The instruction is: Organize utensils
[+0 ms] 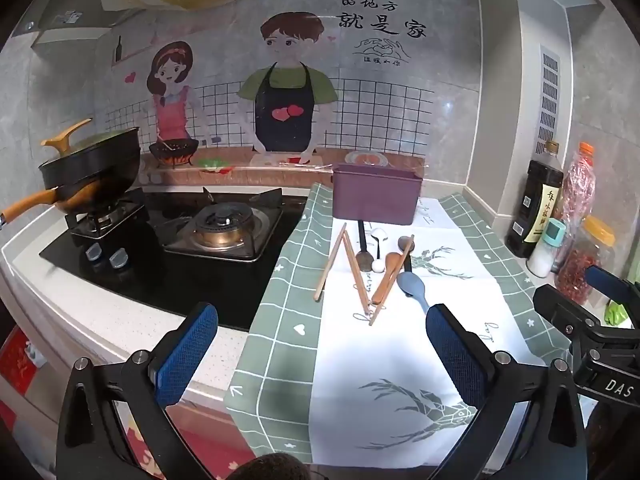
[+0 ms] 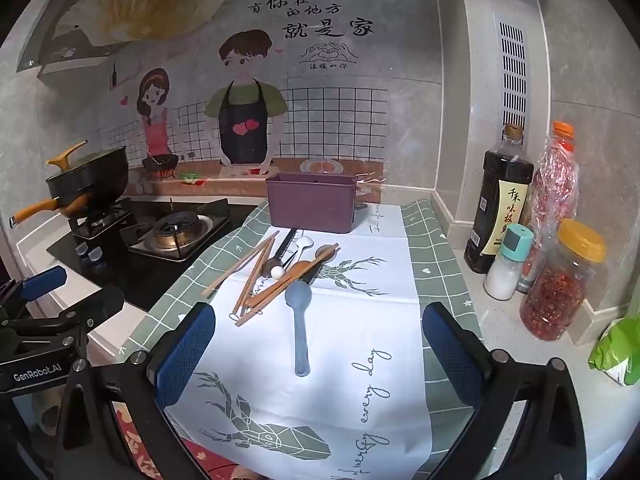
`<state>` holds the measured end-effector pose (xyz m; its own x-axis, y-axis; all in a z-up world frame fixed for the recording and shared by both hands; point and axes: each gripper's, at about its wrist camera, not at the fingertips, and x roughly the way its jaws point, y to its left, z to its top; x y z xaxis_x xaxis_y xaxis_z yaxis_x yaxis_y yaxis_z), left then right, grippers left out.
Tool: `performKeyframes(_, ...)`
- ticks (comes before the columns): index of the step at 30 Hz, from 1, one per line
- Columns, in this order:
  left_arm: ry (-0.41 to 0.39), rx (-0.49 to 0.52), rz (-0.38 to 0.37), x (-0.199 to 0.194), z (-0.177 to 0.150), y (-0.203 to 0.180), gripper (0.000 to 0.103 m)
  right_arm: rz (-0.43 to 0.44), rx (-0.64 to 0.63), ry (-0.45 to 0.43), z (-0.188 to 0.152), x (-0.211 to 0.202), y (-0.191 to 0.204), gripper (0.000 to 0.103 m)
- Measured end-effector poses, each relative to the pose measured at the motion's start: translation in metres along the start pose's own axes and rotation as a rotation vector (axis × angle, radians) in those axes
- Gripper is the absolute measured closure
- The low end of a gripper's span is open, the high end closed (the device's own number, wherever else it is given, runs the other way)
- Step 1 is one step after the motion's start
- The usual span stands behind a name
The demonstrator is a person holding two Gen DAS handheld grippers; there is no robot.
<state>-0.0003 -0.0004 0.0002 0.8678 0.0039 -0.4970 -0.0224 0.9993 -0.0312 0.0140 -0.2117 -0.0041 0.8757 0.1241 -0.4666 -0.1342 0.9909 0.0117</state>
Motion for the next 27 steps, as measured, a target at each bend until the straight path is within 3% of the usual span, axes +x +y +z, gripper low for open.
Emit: performKeyframes(27,-0.014,0.002,-0.023,-0.013,0.004,-0.001,0.000,-0.010,0.002,0.000,-0.001,-0.007,-0.005,0.000)
